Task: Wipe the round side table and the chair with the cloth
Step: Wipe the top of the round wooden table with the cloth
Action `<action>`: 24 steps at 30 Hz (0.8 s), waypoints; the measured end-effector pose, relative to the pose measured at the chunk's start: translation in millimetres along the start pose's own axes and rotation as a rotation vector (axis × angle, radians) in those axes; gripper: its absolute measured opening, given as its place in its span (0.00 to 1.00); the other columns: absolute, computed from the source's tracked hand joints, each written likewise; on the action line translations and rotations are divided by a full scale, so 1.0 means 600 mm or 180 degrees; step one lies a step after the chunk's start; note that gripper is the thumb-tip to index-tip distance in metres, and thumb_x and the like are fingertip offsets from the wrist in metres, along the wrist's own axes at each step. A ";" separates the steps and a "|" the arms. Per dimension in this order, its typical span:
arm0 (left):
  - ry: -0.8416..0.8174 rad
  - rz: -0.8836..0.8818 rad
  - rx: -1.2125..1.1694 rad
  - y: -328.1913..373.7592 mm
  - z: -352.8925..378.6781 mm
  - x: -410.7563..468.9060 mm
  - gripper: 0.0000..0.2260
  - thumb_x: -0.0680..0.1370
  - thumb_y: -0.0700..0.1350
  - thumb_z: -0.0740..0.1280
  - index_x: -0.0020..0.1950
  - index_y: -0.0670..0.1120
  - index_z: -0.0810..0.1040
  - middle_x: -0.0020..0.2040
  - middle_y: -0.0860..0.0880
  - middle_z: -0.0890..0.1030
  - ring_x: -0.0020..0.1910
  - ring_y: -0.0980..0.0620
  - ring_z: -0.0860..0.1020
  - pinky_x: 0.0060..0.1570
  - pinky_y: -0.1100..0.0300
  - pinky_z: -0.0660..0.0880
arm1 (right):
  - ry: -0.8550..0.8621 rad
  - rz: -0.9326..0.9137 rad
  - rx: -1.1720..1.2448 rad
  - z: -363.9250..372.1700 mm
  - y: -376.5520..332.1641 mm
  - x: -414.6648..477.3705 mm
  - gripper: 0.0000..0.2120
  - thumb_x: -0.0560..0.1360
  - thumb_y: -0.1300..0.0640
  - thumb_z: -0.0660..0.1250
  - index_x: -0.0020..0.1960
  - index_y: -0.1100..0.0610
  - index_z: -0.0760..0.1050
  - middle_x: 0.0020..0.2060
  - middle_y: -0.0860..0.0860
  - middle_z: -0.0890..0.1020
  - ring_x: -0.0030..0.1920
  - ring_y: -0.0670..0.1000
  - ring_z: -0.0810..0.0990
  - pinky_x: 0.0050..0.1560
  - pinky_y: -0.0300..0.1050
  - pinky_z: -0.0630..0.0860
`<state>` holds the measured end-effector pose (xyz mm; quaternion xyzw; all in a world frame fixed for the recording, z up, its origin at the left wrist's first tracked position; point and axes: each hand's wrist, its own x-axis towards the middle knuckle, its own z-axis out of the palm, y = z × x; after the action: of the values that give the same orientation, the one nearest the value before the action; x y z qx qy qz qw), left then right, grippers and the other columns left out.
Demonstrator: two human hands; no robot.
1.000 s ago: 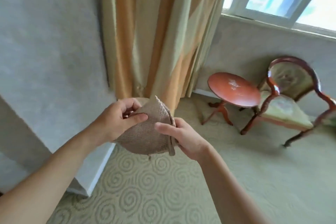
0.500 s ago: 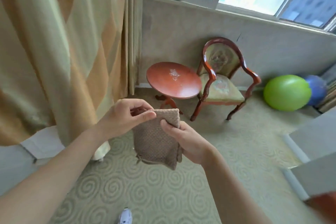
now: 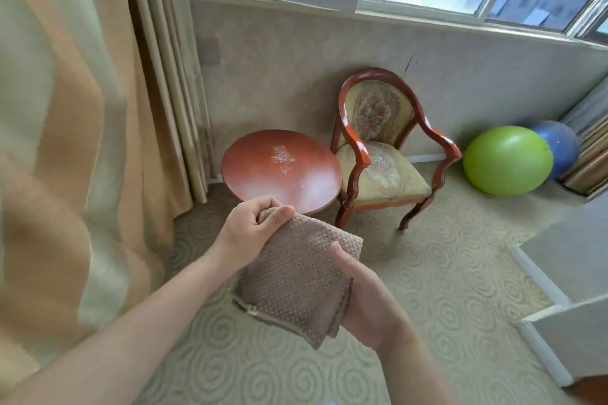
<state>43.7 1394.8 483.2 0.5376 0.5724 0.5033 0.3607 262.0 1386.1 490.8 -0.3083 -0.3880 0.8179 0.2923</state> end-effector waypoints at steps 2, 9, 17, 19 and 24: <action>0.0014 -0.0008 0.0164 -0.017 0.030 0.067 0.20 0.69 0.68 0.66 0.38 0.51 0.80 0.29 0.60 0.76 0.31 0.62 0.72 0.34 0.68 0.69 | 0.0045 0.0021 0.0129 -0.046 -0.020 0.047 0.22 0.83 0.46 0.62 0.71 0.58 0.74 0.71 0.61 0.75 0.72 0.59 0.73 0.72 0.60 0.68; 0.0643 -0.0534 0.0664 -0.104 0.136 0.247 0.24 0.70 0.77 0.59 0.46 0.59 0.78 0.40 0.61 0.82 0.40 0.63 0.79 0.45 0.63 0.77 | 0.0200 0.0451 0.0926 -0.227 -0.098 0.199 0.24 0.82 0.46 0.59 0.64 0.63 0.79 0.66 0.63 0.79 0.66 0.60 0.78 0.63 0.57 0.78; 0.0714 -0.1217 0.1073 -0.183 0.169 0.398 0.27 0.68 0.78 0.55 0.51 0.60 0.76 0.55 0.58 0.76 0.48 0.66 0.78 0.51 0.64 0.73 | 0.0869 0.0531 0.1325 -0.405 -0.218 0.401 0.26 0.81 0.43 0.59 0.65 0.63 0.79 0.64 0.63 0.81 0.63 0.63 0.80 0.62 0.62 0.76; 0.0656 -0.1464 0.1191 -0.222 0.164 0.436 0.29 0.71 0.75 0.56 0.56 0.56 0.77 0.58 0.53 0.77 0.53 0.58 0.79 0.59 0.53 0.75 | 0.1009 0.0473 0.1343 -0.432 -0.236 0.460 0.27 0.81 0.42 0.59 0.69 0.61 0.76 0.65 0.62 0.80 0.64 0.62 0.79 0.60 0.62 0.77; 0.0448 -0.1898 0.1396 -0.336 0.145 0.548 0.30 0.79 0.67 0.57 0.68 0.46 0.75 0.69 0.47 0.75 0.67 0.49 0.74 0.67 0.53 0.68 | 0.1270 0.0213 0.1349 -0.474 -0.270 0.618 0.26 0.80 0.39 0.59 0.58 0.59 0.84 0.61 0.61 0.83 0.62 0.63 0.81 0.61 0.66 0.76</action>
<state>22.5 1749.8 310.9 0.3758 0.8213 0.2773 0.3275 271.7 1866.7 375.1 -0.4077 -0.1330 0.8132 0.3935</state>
